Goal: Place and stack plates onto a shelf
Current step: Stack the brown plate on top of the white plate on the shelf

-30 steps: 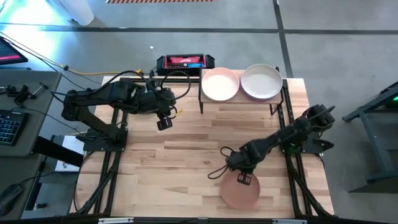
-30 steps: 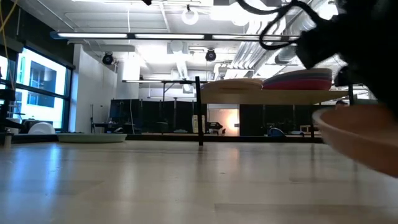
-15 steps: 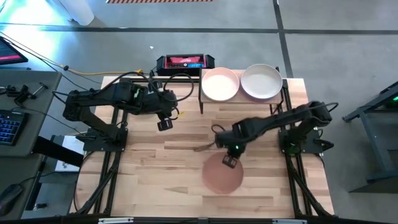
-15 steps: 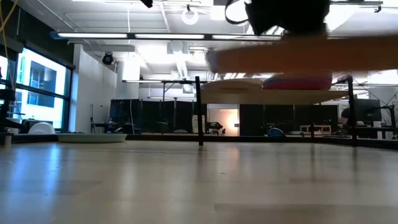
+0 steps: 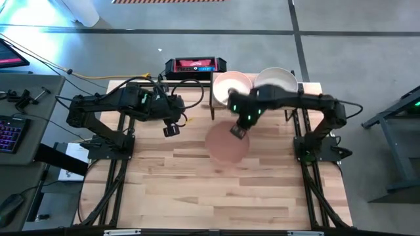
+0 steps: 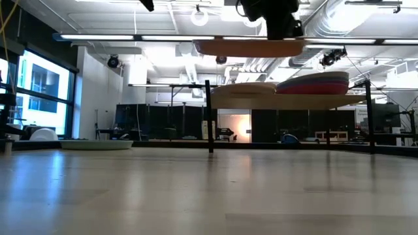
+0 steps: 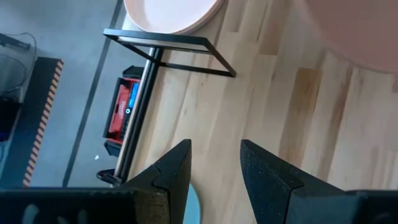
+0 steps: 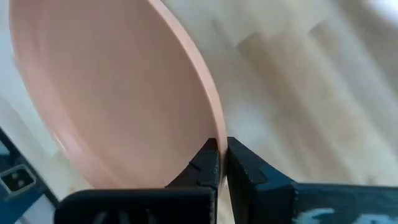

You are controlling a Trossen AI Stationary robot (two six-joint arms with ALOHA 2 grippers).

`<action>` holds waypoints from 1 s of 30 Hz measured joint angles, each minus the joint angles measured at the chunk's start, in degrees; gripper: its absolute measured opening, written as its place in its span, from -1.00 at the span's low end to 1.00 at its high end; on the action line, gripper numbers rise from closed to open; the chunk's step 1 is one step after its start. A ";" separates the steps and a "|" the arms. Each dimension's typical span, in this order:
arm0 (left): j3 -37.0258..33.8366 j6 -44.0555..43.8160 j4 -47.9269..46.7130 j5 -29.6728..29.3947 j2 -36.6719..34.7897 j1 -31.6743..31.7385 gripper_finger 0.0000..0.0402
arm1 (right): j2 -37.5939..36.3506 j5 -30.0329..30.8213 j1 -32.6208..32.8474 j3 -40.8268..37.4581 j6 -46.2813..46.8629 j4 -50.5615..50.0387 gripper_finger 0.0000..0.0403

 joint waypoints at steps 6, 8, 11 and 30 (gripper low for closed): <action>0.00 1.81 -0.02 -0.08 0.00 1.66 -0.36 | 0.00 0.30 -9.76 7.21 -6.22 -1.43 -1.00; 0.00 1.83 0.00 -0.10 0.00 2.61 -0.36 | -0.02 1.07 -12.85 9.34 -7.98 -1.43 -1.00; 0.00 1.83 0.00 -0.12 0.00 4.12 -0.36 | -0.02 3.19 -17.52 11.95 -10.14 -1.37 -1.00; 0.00 1.81 0.83 0.03 -0.02 14.90 -0.36 | 4.03 -2.98 -39.19 12.15 -12.31 4.60 -1.00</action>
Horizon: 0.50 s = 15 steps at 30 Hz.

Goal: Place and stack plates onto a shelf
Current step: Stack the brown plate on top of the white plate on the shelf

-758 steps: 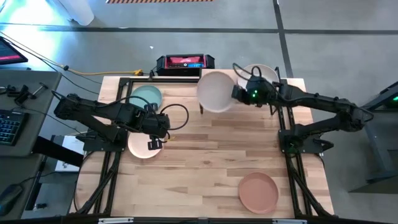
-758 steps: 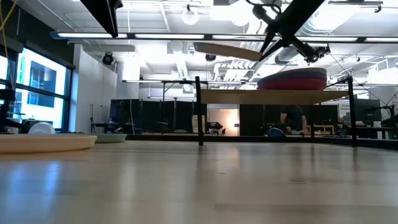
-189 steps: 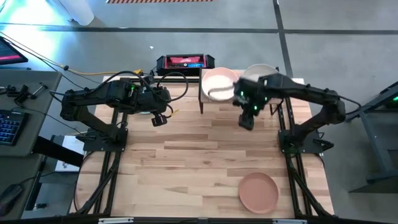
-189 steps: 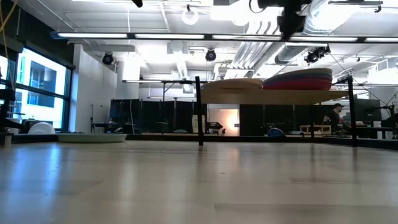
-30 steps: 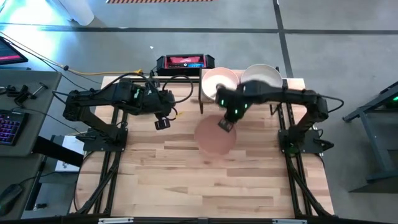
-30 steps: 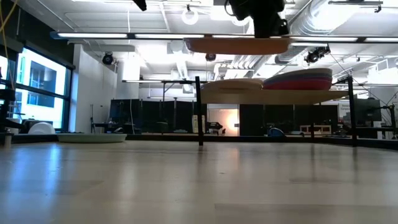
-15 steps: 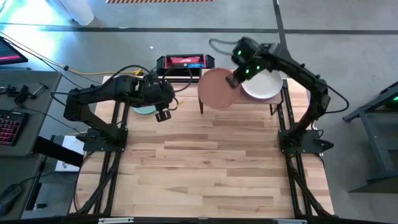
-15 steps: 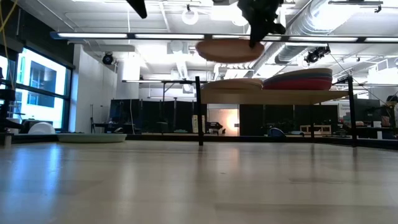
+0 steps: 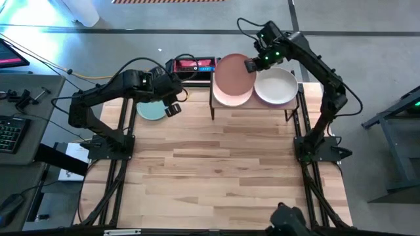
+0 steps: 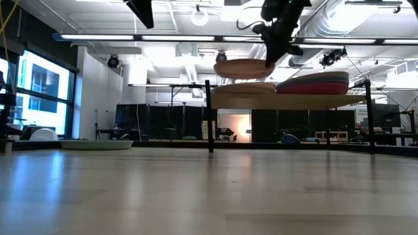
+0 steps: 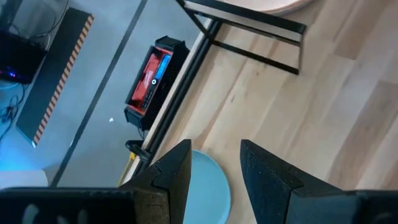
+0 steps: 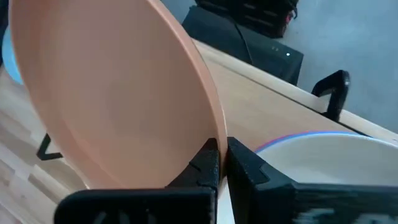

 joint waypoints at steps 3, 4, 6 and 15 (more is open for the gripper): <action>0.00 -0.06 0.70 0.08 0.01 1.30 -0.36 | 1.53 -1.73 0.08 0.00 -0.71 -0.58 -1.00; 0.00 -0.12 0.72 0.14 0.01 1.69 -0.36 | 1.88 -2.73 0.09 0.00 -0.69 -0.64 -1.00; 0.00 -0.46 0.72 0.17 0.00 2.45 -0.36 | 2.33 -4.26 0.08 -0.01 -0.72 -0.66 -1.00; 0.00 -1.95 0.74 0.17 0.00 3.79 -0.36 | 2.55 -4.47 0.11 0.00 -1.14 -1.85 -1.00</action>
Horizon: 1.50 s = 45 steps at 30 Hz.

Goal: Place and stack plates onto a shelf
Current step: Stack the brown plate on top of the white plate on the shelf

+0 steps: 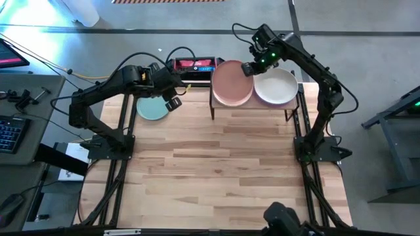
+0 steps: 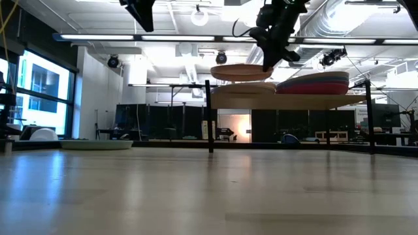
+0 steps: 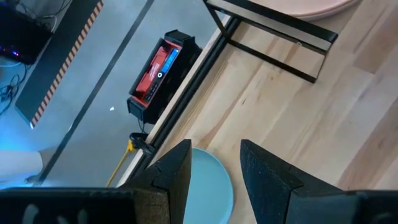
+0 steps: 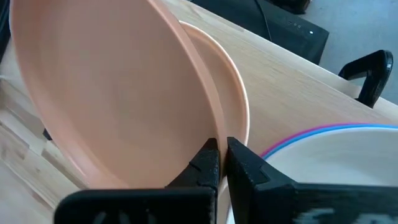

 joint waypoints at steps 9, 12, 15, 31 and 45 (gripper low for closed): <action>0.00 -1.11 0.04 0.00 0.00 0.00 -0.36 | 0.41 2.94 2.38 0.00 -1.92 -0.22 -1.00; 0.00 -1.16 0.04 0.00 0.00 0.00 -0.36 | 1.02 3.11 2.41 -0.01 -2.28 -0.26 -1.00; 0.00 -1.16 0.04 0.00 0.00 0.00 -0.36 | 1.40 3.18 2.36 -0.02 -2.51 -0.25 -1.00; 0.00 -1.55 0.04 -0.02 -0.04 0.00 -0.36 | 1.90 3.23 2.25 -0.02 -2.71 -0.23 -0.99; 0.00 -1.55 0.02 -0.02 -0.04 -0.02 -0.36 | 1.90 5.01 2.25 -0.02 -2.73 -0.25 -0.64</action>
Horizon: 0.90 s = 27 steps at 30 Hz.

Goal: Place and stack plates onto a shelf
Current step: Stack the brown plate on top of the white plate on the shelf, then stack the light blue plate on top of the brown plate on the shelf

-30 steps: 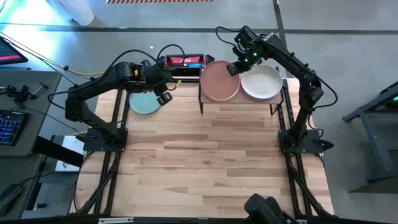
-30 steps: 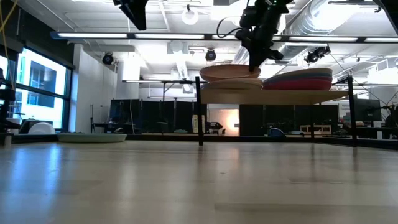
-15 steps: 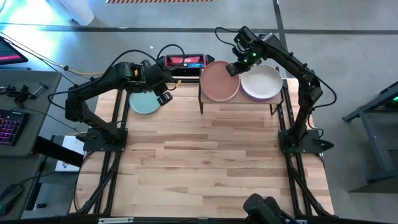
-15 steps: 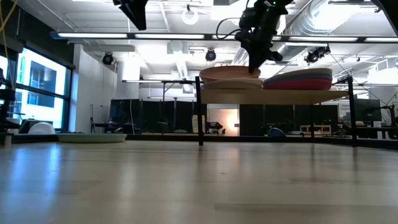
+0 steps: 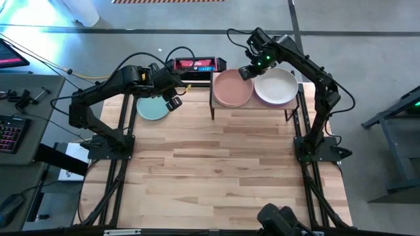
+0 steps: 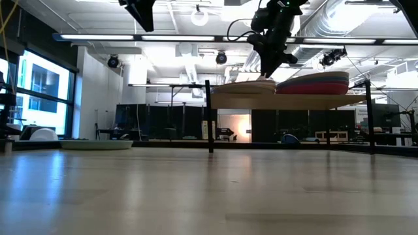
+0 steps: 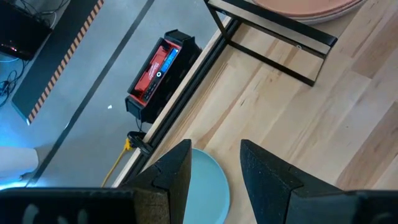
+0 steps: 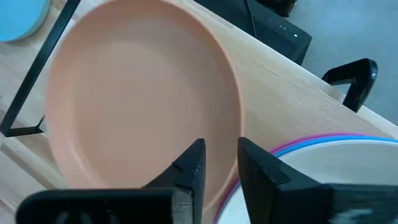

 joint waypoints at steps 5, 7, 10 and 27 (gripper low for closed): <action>0.00 0.01 0.00 0.00 0.01 0.02 -0.36 | 0.00 0.09 -0.16 0.00 -0.79 0.00 -0.63; 0.00 0.39 0.00 0.00 0.00 0.02 -0.36 | 0.00 0.01 -0.36 0.00 -0.86 -0.03 -0.63; 0.00 0.94 -0.21 0.00 0.00 0.02 -0.36 | 0.00 -1.65 -0.52 0.44 -0.92 -1.11 -0.63; -18.89 -1.53 -1.77 4.75 0.04 5.30 -0.36 | -0.07 -7.43 3.34 9.11 -7.33 -9.76 -0.63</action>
